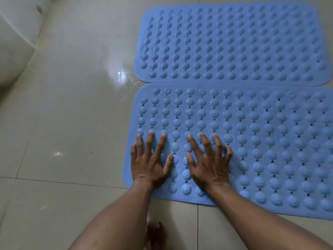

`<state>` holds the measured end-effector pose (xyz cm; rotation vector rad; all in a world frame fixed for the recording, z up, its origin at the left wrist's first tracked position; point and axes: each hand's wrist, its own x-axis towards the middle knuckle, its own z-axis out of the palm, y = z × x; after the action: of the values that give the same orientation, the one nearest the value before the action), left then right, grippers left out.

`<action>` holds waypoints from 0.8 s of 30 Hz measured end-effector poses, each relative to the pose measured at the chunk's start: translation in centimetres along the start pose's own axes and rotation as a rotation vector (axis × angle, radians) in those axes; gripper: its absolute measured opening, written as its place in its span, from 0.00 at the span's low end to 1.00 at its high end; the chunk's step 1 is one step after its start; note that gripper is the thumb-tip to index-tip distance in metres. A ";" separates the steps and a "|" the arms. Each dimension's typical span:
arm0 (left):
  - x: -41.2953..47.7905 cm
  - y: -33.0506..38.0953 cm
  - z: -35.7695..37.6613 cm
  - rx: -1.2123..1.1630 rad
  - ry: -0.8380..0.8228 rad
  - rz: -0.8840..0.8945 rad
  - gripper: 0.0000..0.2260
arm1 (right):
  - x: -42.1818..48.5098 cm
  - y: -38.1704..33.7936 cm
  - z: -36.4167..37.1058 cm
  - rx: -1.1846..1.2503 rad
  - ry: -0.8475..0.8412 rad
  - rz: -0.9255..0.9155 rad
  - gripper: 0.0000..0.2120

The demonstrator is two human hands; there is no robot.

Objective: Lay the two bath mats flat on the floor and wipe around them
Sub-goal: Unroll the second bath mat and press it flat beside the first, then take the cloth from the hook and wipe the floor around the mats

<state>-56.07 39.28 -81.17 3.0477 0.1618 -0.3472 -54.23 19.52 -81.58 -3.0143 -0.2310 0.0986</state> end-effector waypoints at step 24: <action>1.0 0.3 -4.7 0.193 -0.235 0.087 0.36 | -0.3 1.2 -0.8 0.014 -0.192 -0.112 0.33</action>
<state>-54.08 39.41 -76.81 3.1534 -0.0196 -0.7502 -54.32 18.22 -80.89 -2.9700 -0.4140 0.3778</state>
